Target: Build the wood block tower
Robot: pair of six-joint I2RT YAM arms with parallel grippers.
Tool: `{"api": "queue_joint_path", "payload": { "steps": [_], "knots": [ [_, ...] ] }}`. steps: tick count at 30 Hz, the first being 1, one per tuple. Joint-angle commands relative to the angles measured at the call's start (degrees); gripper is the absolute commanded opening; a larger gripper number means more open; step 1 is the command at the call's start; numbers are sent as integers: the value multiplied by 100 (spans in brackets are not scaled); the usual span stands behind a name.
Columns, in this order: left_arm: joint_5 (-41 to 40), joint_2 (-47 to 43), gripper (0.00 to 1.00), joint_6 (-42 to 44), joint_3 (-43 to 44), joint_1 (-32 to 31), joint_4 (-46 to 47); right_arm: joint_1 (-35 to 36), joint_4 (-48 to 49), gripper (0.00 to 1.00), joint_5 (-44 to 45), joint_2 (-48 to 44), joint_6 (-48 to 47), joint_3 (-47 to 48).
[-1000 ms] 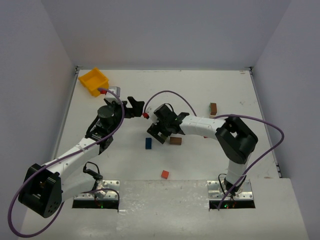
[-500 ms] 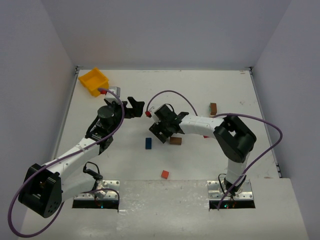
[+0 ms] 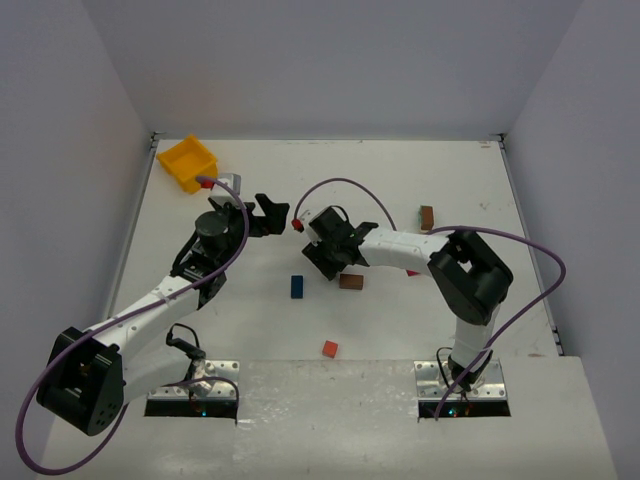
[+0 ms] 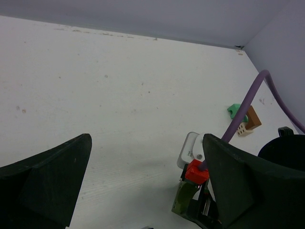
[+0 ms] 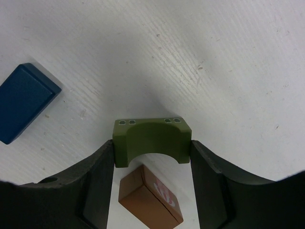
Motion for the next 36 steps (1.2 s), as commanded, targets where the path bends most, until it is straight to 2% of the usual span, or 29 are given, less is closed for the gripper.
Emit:
{"api": "queue_joint_path", "payload": {
  "steps": [1,7,11,15,16,19,22,25,29,32,36],
  "knots": [
    [57,-99,100,-14,13,22,275,-34,27,36,28,-130,60,269],
    [45,-121,100,-14,-7,22,271,-116,137,32,22,-302,-186,345],
    [45,-138,100,-1,-13,22,262,-334,185,29,-120,-484,-855,587],
    [-17,-197,100,16,-43,22,248,-696,244,28,-768,-878,-1784,603],
    [-15,-226,100,31,-59,22,265,-787,255,28,-1145,-1086,-2363,549],
    [5,-226,100,52,-71,22,293,-1255,168,26,-1980,-1430,-3191,449],
    [-2,-187,100,67,-92,22,336,-1839,-353,25,-2926,-1754,-4066,595],
    [114,-112,100,109,-65,22,366,-2413,-955,21,-3462,-2075,-5156,557],
    [43,-31,100,154,-13,22,341,-3091,-1547,18,-3607,-2120,-6041,698],
    [-64,152,100,216,111,22,285,-3645,-2591,16,-4002,-1724,-6796,1238],
    [-120,346,100,315,231,24,315,-4034,-3258,15,-4044,-1367,-7476,1529]
  ]
}}
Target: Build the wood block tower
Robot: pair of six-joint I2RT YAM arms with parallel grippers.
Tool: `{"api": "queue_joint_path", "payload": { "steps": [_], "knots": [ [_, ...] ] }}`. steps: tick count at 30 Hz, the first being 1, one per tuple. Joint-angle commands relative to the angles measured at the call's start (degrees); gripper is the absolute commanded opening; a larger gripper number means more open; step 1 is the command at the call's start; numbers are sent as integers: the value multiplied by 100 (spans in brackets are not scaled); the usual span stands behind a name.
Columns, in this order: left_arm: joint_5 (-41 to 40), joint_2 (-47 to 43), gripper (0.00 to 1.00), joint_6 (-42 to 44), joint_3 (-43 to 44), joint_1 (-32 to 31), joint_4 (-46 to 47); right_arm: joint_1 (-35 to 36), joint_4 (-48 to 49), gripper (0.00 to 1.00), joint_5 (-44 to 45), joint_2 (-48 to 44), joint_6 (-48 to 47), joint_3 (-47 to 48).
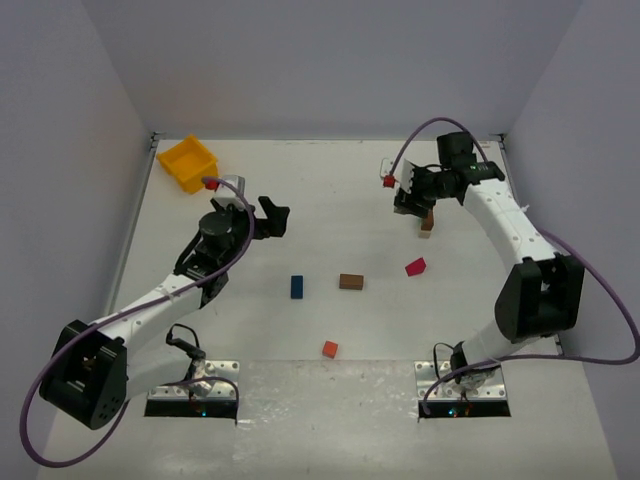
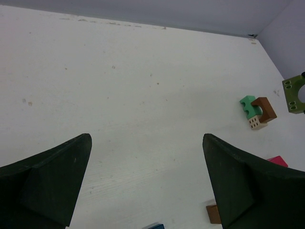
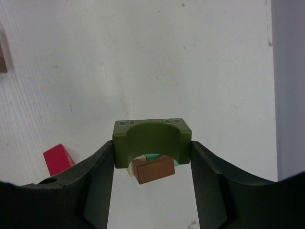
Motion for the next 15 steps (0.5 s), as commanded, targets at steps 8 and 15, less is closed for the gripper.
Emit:
{"api": "queue_joint_path", "payload": {
  "steps": [8,15],
  "knots": [
    [-243,663,100,353,624,22,168,-778,-1367,16,-183,1129,-1855,1051],
    [-616,723,100,515,685,22,130,-1009,-1554,16,332,1636,-1928,1624]
  ]
}}
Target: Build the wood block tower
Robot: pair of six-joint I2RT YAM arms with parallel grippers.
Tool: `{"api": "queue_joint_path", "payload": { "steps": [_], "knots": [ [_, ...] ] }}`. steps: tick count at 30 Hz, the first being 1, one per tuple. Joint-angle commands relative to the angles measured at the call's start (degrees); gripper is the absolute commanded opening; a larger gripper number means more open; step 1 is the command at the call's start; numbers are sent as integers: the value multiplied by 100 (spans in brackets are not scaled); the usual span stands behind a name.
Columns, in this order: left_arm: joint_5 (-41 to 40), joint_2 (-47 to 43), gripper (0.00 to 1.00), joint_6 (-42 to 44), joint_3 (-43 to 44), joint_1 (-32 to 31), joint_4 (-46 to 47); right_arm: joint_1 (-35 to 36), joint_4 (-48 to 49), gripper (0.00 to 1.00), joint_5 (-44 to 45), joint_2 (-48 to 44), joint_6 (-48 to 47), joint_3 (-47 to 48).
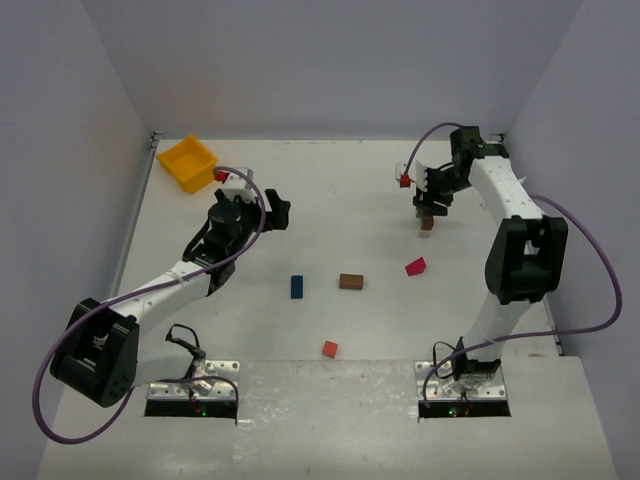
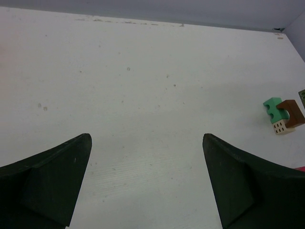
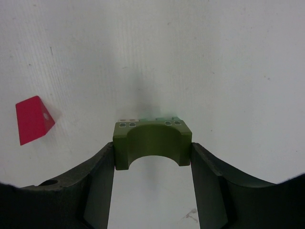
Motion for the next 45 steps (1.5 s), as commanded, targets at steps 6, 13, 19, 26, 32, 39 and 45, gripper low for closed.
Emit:
{"api": "queue_joint_path", "payload": {
  "steps": [6,13,19,26,32,39,45],
  "knots": [
    [-781,-4,100,319,266,23,127,-230,-244,18,367,355,-297,666],
    [-861,-8,100,329,272,22,91,-292,-275,21,314,572,-259,726],
    [-752,-4,100,325,294,22,73,-292,-304,23,319,700,-303,722],
    [-730,2,100,320,327,28,38,-292,-325,25,344,829,-315,728],
    [-698,36,100,320,347,22,34,-292,-318,26,306,816,-338,712],
    [-651,78,100,320,367,22,15,-292,-318,31,324,816,-342,704],
    [-620,119,100,320,395,17,7,-292,-318,36,302,776,-359,665]
  ]
}}
